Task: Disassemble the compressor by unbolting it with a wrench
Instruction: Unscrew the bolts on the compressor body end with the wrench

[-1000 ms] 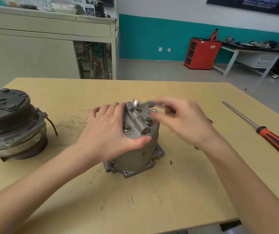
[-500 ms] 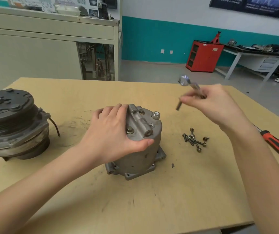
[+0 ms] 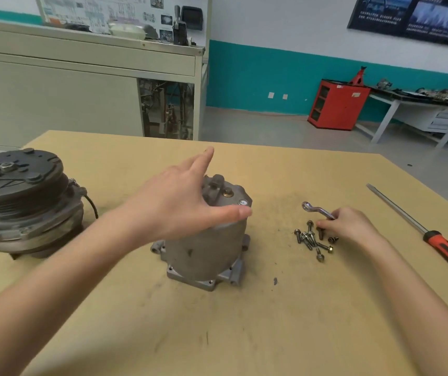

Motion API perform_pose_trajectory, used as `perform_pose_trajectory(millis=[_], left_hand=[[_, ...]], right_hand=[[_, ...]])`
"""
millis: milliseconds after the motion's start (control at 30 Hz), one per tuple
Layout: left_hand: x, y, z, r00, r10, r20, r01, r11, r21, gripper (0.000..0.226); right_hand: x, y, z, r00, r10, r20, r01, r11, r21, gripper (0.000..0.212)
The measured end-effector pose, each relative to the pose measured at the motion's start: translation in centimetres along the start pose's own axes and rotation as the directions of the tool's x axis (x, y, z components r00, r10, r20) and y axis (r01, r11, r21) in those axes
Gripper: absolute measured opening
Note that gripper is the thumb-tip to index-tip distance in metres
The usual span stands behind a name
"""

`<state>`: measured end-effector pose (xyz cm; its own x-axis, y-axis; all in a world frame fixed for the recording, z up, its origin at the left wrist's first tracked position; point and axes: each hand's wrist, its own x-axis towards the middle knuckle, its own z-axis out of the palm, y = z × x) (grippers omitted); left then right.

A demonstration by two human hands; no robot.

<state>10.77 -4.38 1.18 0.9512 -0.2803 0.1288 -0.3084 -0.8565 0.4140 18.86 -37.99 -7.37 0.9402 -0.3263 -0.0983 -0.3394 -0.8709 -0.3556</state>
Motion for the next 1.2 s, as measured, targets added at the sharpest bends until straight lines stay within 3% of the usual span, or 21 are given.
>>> perform_pose_trajectory(millis=[67, 100, 167, 233, 300, 400, 467, 533, 633, 733, 800, 933, 1200], left_hand=[[0.3, 1.3, 1.4, 1.000, -0.027, -0.008, 0.028, 0.986, 0.167, 0.130], [0.5, 1.6, 2.0, 1.000, -0.025, 0.006, 0.023, 0.973, 0.229, 0.128], [0.8, 1.5, 2.7, 1.000, -0.017, 0.006, 0.014, 0.956, 0.293, 0.120], [1.0, 1.2, 3.1, 1.000, 0.011, -0.019, -0.005, 0.956, 0.295, 0.114], [1.0, 1.0, 3.0, 0.998, 0.051, -0.037, -0.040, 0.966, 0.255, 0.108], [0.9, 0.1, 2.2, 0.995, 0.096, 0.012, -0.096, 0.983, 0.154, 0.107], [0.7, -0.6, 1.6, 0.990, 0.125, 0.060, -0.129, 0.990, 0.056, 0.108], [0.5, -1.0, 1.3, 0.987, 0.139, 0.084, -0.137, 0.990, -0.028, 0.110], [0.5, -1.2, 1.3, 0.985, 0.148, 0.088, -0.143, 0.988, -0.062, 0.111], [0.5, -1.2, 1.5, 0.985, 0.152, 0.077, -0.148, 0.987, -0.057, 0.111], [0.5, -1.2, 1.5, 0.985, 0.160, 0.070, -0.157, 0.986, -0.054, 0.110], [0.4, -1.1, 1.5, 0.982, 0.172, 0.074, -0.170, 0.985, -0.034, 0.109], [0.5, -1.1, 1.4, 0.986, 0.147, 0.082, -0.146, 0.989, -0.015, 0.106]], right_hand=[[-0.7, -1.0, -1.0, 0.989, -0.045, -0.143, 0.065, 0.988, 0.140, 0.031], [-1.3, -1.6, -1.8, 0.971, -0.060, -0.230, 0.134, 0.938, 0.320, 0.032], [-3.2, -3.0, -3.7, 0.920, -0.041, -0.390, 0.299, 0.716, 0.631, 0.032], [-5.0, -4.3, -5.8, 0.855, -0.047, -0.516, 0.421, 0.644, 0.639, 0.033], [-6.8, -5.6, -7.2, 0.832, -0.116, -0.542, 0.497, 0.588, 0.638, 0.037], [-9.1, -7.3, -7.2, 0.874, -0.217, -0.434, 0.481, 0.271, 0.834, 0.035], [-10.8, -8.2, -5.8, 0.888, -0.291, -0.355, 0.407, 0.138, 0.903, 0.032], [-12.3, -8.8, -3.9, 0.867, -0.340, -0.366, 0.419, 0.096, 0.903, 0.031], [-14.3, -9.8, -1.1, 0.760, -0.329, -0.560, 0.608, 0.060, 0.791, 0.027], [-15.0, -10.2, 0.6, 0.495, -0.371, -0.785, 0.862, 0.100, 0.497, 0.017], [-15.0, -10.5, 1.5, 0.366, -0.428, -0.826, 0.930, 0.151, 0.334, 0.021], [-15.0, -10.8, 3.2, 0.361, -0.446, -0.819, 0.932, 0.192, 0.306, 0.030], [-15.0, -10.6, 3.4, 0.327, -0.436, -0.838, 0.941, 0.065, 0.333, 0.017]])
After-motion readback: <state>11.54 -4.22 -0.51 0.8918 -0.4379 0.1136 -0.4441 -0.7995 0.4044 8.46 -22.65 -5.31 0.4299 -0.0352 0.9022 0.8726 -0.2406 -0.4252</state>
